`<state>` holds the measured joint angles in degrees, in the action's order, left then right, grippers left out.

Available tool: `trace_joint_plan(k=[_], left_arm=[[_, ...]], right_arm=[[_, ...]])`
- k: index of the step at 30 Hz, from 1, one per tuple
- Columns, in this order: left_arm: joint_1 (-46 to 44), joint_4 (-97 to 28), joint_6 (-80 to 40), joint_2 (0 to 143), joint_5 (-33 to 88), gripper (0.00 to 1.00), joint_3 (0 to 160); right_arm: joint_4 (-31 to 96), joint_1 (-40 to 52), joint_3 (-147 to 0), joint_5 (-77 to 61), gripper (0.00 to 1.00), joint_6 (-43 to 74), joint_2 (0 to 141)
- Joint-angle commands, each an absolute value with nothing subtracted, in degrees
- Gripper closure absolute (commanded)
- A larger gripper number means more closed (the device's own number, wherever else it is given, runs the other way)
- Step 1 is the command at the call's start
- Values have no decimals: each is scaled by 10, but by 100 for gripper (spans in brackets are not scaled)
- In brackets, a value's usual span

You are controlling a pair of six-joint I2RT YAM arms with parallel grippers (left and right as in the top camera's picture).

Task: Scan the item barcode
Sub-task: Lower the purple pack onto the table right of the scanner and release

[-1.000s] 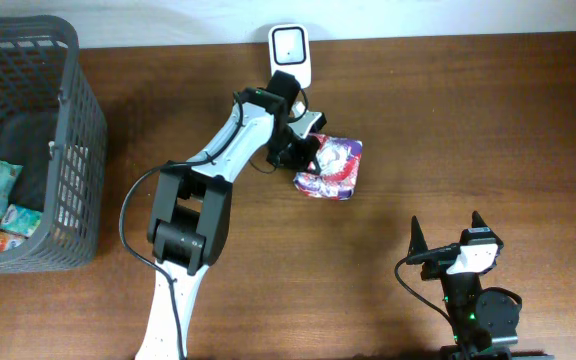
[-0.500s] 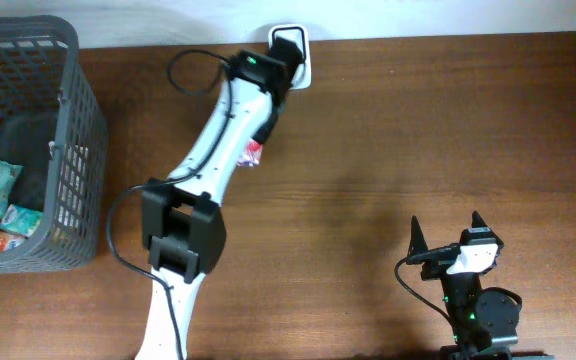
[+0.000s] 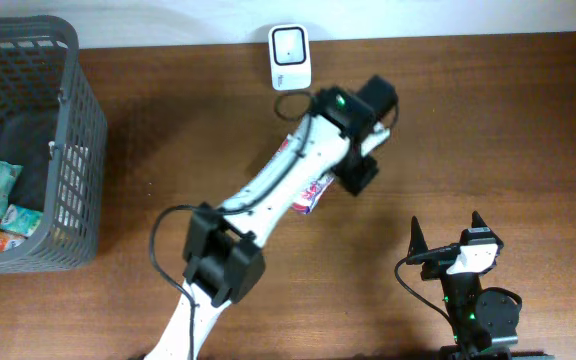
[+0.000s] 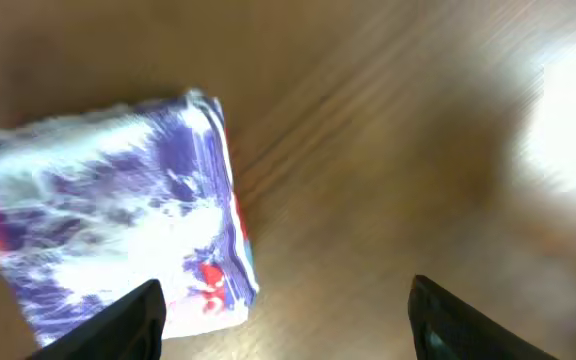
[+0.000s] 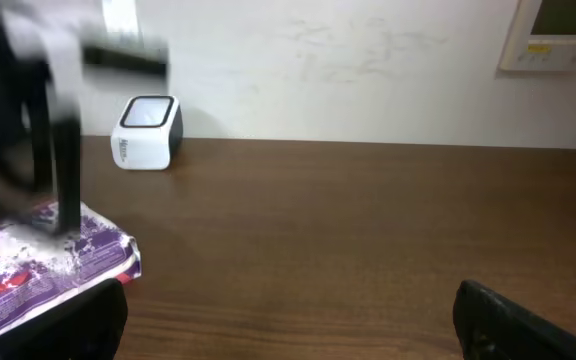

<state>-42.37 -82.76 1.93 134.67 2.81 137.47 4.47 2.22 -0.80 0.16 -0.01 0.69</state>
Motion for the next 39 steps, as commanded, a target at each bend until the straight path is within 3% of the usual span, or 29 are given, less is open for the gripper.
trace_joint_plan(k=[1, 4, 7, 9, 13, 19, 27, 32, 33, 34, 35, 39], left_arm=[[-352, -878, 18, 1340, 60, 24, 1516], [-276, -895, 18, 1340, -15, 22, 1538], [-207, -898, 18, 1341, 19, 25, 1489], [-167, -882, 31, 1341, 36, 20, 1399], [-121, -800, 115, 1341, 234, 13, 1235], [-122, -707, 153, 1341, 354, 13, 1066], [-144, -667, 153, 1341, 444, 16, 1044], [-191, -618, 72, 1341, 444, 40, 1043], [-197, -609, 41, 1341, 431, 47, 1043], [-206, -589, -15, 1341, 420, 65, 1043], [-211, -570, -52, 1341, 420, 71, 1043], [-243, -453, -202, 1341, 422, 83, 1043]], right_arm=[[47, 18, -3, 5, 1, 0, 4], [47, 18, -3, 5, 1, 0, 4], [47, 18, -3, 5, 1, 0, 4], [47, 18, -3, 5, 1, 0, 4], [47, 18, -3, 5, 1, 0, 4], [47, 18, -3, 5, 1, 0, 4], [47, 18, -3, 5, 1, 0, 4], [47, 18, -3, 5, 1, 0, 4], [47, 18, -3, 5, 1, 0, 4], [47, 18, -3, 5, 1, 0, 4], [47, 18, -3, 5, 1, 0, 4], [47, 18, -3, 5, 1, 0, 4]])
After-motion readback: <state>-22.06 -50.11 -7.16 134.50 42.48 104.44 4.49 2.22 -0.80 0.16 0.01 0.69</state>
